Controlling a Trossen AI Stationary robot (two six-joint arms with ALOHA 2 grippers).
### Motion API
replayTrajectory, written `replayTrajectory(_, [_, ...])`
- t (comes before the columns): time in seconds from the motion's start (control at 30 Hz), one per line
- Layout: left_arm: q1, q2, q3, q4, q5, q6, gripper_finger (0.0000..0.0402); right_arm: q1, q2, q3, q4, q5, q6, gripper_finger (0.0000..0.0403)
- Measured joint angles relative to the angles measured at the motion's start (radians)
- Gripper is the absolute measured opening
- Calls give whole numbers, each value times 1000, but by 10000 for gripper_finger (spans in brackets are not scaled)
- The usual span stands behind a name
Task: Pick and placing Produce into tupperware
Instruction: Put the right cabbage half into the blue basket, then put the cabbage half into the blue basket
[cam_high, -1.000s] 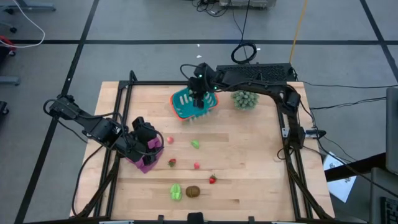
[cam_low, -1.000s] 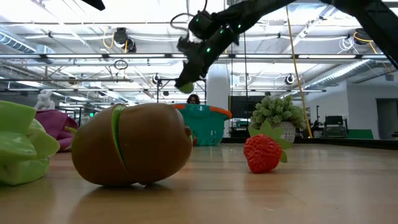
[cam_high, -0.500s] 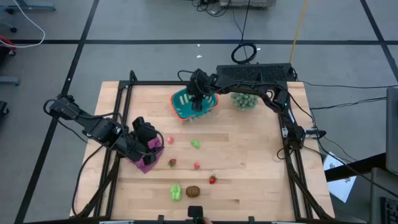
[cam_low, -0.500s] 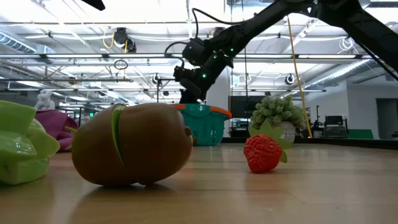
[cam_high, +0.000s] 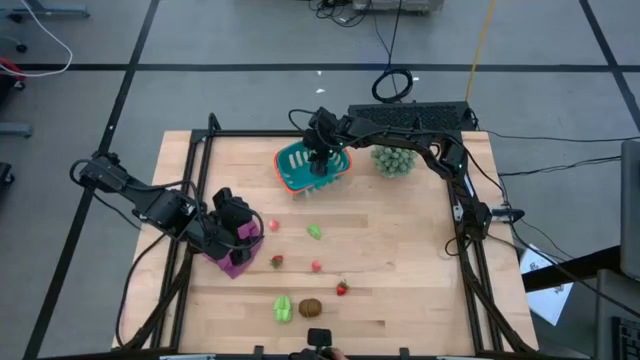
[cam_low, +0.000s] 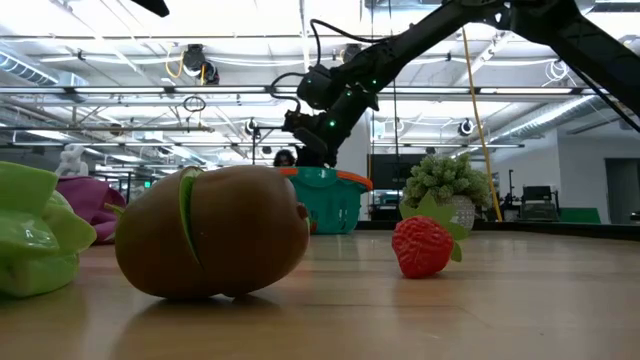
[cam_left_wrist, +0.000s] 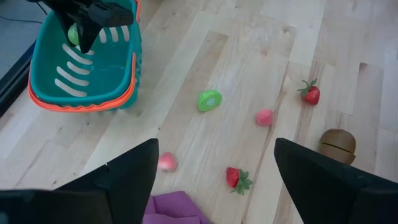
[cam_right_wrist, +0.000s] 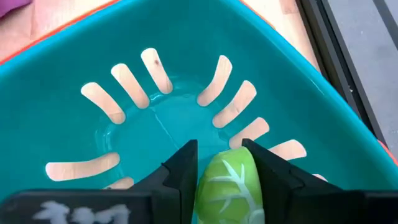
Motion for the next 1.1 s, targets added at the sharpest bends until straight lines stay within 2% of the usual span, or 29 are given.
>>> replayTrajectory(0.17, [0, 0, 0, 0, 0, 0, 324, 0, 0, 0, -1, 0, -1, 116])
replayTrajectory(0.53, [0, 0, 0, 0, 0, 2, 324, 3, 0, 0, 6, 2, -30, 188])
replayTrajectory(0.83, [0, 0, 0, -1, -2, 1, 324, 42, -88, 0, 33, 36, -70, 193])
replayTrajectory(1.1, [0, 0, 0, -1, 1, -16, 324, 79, -174, 0, -186, 39, -58, 192])
